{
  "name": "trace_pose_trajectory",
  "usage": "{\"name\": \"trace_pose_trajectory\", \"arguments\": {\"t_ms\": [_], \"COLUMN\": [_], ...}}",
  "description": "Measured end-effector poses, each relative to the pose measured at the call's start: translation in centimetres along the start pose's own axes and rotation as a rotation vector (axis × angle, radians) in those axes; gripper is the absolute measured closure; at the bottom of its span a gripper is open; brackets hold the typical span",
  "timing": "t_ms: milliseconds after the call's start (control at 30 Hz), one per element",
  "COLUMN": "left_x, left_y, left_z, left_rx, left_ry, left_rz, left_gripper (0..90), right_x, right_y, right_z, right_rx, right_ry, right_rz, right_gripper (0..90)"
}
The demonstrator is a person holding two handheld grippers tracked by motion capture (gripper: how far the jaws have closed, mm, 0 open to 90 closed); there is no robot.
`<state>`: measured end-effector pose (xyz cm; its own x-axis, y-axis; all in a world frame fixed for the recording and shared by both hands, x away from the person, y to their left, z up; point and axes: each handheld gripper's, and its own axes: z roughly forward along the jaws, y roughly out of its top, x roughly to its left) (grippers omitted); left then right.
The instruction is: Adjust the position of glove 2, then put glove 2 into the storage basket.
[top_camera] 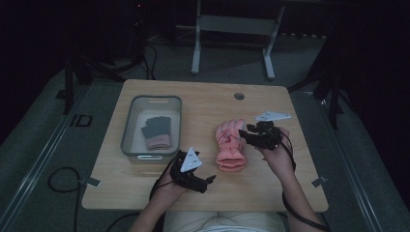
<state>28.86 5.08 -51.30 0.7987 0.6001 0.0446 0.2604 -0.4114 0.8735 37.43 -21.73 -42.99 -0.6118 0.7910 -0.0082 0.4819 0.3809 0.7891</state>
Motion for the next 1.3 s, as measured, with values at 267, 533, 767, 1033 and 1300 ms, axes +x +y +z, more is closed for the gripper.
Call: {"name": "trace_pose_trajectory", "arguments": {"t_ms": [267, 533, 767, 1033, 1300], "left_x": [0.2, 2.5, 6.0, 7.5, 8.8], "left_y": [3.5, 7.4, 7.8, 5.8, 4.3], "left_z": [1.7, 3.4, 7.3, 10.6, 12.8], "left_rx": [0.064, 0.051, 0.130, 0.238, 0.314], "left_ry": [-0.054, 0.004, -0.008, 0.009, 0.002], "left_rz": [-0.055, -0.078, -0.192, -0.291, -0.362], "left_gripper": [2.7, 5.0, 6.7, 13.9, 20.8], "right_x": [-0.3, -0.4, -2.0, -4.3, -4.3], "right_y": [-1.0, -1.1, -3.0, -4.5, -4.7], "right_z": [0.9, 3.1, 6.2, 7.5, 8.7], "right_rx": [-0.005, 0.022, 0.162, 0.219, 0.266], "right_ry": [-0.015, -0.019, -0.012, 0.098, 0.163], "right_rz": [0.016, 0.015, 0.058, 0.126, 0.146], "right_gripper": [56.9, 55.6, 43.6, 34.8, 40.8]}}
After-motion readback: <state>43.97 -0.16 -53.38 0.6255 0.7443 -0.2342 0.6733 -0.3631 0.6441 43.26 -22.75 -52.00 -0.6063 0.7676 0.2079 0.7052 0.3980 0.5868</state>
